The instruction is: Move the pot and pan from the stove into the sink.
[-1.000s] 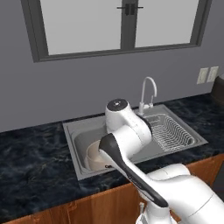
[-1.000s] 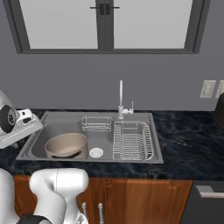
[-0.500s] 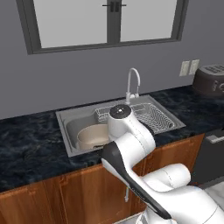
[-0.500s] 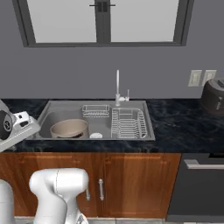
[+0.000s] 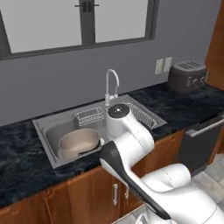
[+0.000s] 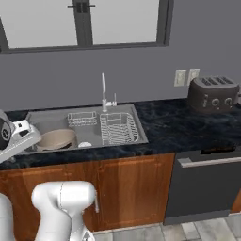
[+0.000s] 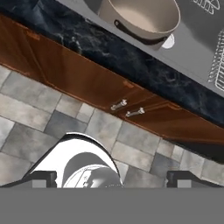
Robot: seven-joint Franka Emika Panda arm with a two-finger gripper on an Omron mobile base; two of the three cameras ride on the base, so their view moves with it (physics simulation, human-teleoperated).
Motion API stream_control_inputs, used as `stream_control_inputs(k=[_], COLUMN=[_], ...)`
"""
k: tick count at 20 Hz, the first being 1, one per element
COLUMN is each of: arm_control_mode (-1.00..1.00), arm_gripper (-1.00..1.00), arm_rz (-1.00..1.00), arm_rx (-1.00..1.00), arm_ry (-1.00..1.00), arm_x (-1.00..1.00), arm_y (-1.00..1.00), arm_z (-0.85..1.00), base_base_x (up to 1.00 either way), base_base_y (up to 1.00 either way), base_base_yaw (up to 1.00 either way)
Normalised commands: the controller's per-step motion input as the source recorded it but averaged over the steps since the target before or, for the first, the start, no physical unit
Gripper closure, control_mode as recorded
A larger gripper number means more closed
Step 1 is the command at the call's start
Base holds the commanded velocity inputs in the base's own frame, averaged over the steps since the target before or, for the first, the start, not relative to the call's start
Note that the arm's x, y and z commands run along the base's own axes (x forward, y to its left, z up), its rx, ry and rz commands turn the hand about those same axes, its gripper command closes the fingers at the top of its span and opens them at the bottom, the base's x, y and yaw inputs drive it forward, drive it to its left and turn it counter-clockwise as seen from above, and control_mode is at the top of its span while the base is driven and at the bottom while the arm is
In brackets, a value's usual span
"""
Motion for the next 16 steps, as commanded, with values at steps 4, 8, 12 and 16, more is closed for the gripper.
stream_control_inputs(k=[4, 8, 12, 16], arm_control_mode=[1.00, 1.00, 1.00, 1.00], arm_gripper=[-1.00, -1.00, -1.00, -1.00], arm_rz=[0.00, 0.00, 0.00, 0.00], arm_rx=[0.00, 0.00, 0.00, 0.00], arm_ry=[0.00, 0.00, 0.00, 0.00], arm_x=[0.00, 0.00, 0.00, 0.00], arm_y=[0.00, 0.00, 0.00, 0.00], arm_z=[0.00, 0.00, 0.00, 0.00], base_base_x=[0.00, 0.00, 0.03, 0.07], base_base_y=[-0.05, -0.04, -0.02, 0.00], base_base_yaw=[-0.39, -0.41, -0.43, -0.45])
